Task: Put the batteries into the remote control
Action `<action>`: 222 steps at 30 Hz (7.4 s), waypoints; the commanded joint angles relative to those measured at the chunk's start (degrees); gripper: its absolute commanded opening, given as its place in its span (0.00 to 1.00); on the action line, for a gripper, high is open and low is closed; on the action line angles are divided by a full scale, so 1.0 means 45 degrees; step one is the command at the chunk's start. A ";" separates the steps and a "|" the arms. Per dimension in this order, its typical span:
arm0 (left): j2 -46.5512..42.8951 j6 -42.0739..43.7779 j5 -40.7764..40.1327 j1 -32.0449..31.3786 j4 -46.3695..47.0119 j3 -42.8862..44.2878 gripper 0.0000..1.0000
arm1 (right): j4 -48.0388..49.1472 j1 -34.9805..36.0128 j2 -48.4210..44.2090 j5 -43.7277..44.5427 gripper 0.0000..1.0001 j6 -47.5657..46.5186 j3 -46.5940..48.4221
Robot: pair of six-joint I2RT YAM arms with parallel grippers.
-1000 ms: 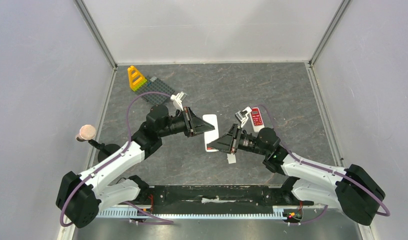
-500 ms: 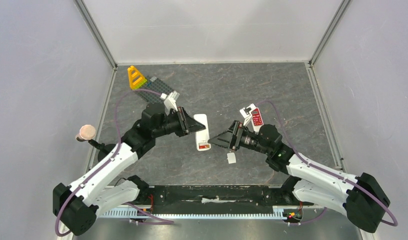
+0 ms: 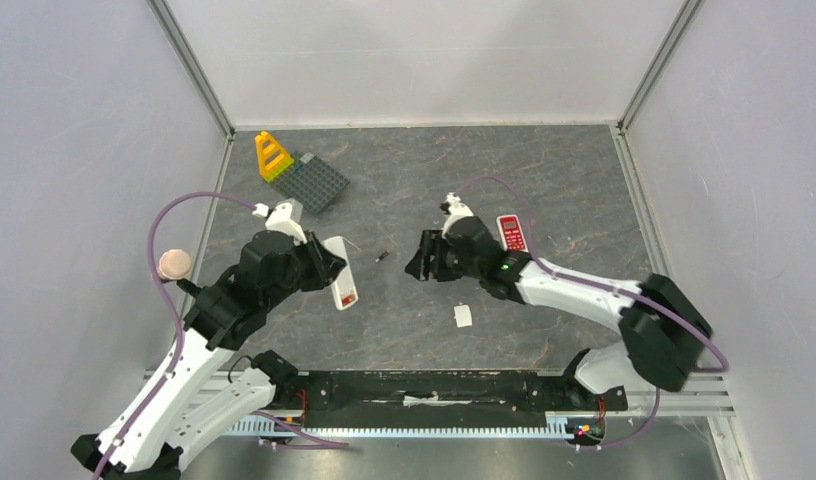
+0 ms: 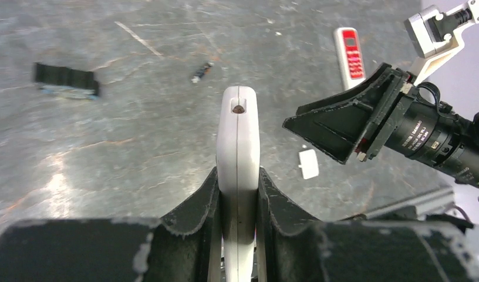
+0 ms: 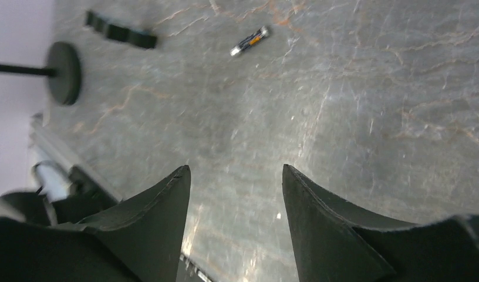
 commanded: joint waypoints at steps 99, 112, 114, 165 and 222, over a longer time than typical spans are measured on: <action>0.8670 -0.6710 1.2618 0.0054 1.8488 -0.2599 0.02 | -0.9367 0.2023 -0.4873 -0.1696 0.00 -1.2514 0.4854; 1.0570 -0.8241 1.3367 0.0056 2.0651 -0.2884 0.02 | -1.0403 0.2751 -0.3031 -0.0286 0.00 -1.2604 0.5933; 1.0599 -0.8289 1.3419 0.0056 2.0622 -0.2895 0.02 | -1.0452 0.2854 -0.2908 -0.0323 0.00 -1.2634 0.5973; 0.9777 -1.1971 1.1413 0.0055 2.3409 -0.3612 0.02 | -0.5261 0.2929 -0.8082 0.7427 0.73 0.0260 0.1735; 0.7086 -1.4077 0.6929 0.0056 2.2631 -0.4782 0.02 | -0.2572 0.2939 -0.7740 0.6487 0.58 0.5078 -0.0842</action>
